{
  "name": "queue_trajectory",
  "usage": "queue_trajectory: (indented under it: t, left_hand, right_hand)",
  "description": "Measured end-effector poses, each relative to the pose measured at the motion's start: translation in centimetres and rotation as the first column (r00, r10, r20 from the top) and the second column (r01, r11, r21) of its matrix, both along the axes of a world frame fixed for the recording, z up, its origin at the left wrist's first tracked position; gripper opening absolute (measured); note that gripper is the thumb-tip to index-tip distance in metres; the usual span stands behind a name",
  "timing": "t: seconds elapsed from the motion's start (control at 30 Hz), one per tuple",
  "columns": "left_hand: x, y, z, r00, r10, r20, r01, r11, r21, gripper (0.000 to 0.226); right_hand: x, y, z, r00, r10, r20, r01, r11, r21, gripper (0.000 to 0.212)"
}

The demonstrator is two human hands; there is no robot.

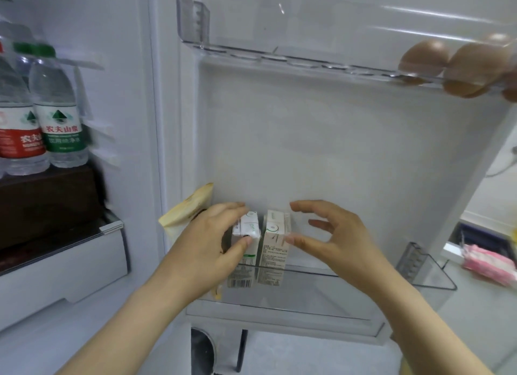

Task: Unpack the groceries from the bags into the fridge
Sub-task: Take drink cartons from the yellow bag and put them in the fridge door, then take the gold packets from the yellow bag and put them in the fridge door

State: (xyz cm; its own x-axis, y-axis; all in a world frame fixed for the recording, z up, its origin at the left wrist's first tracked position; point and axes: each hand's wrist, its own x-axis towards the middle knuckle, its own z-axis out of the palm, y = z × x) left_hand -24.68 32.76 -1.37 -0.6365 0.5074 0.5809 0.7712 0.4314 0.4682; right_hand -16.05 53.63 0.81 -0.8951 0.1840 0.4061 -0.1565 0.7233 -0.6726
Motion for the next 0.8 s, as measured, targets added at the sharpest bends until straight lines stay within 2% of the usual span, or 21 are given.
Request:
queue_trajectory:
  t: [0.1,0.27,0.5,0.8]
  left_hand:
    - [0.6,0.7,0.3,0.999,-0.052,0.000,0.052,0.998,0.026,0.044]
    - [2.2,2.6,0.7,0.992,-0.122,-0.028,0.122,0.992,-0.020,0.048]
    - [7.6,6.6,0.6,0.937,-0.349,0.015,0.349,0.936,-0.040,0.048]
    - [18.2,14.7,1.8,0.828,-0.559,-0.054,0.554,0.829,-0.077,0.043]
  right_hand:
    - [2.7,-0.2,0.1,0.997,-0.070,-0.041,0.071,0.997,0.020,0.043]
    - [7.5,0.3,-0.7,0.968,-0.230,-0.104,0.244,0.959,0.144,0.041]
    - [14.9,1.9,-1.2,0.903,-0.422,-0.083,0.426,0.850,0.310,0.048]
    - [28.3,6.1,-1.5,0.756,-0.648,-0.097,0.636,0.690,0.347,0.051]
